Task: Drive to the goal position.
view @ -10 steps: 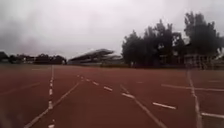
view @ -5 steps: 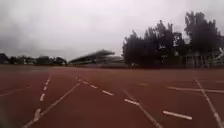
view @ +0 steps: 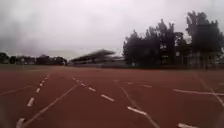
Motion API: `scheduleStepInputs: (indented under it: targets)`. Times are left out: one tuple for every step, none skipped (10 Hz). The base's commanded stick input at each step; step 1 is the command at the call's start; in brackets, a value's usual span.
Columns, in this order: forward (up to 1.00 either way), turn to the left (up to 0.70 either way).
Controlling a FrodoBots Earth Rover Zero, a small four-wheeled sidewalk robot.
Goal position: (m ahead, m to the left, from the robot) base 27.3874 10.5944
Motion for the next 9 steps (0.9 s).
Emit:
scheduleStepInputs:
  targets:
    - [0.70,0.00]
    - [0.70,0.00]
    - [0.70,0.00]
    - [0.70,0.00]
    - [0.70,0.00]
    - [0.70,0.00]
    - [0.70,0.00]
    - [0.70,0.00]
    - [0.70,0.00]
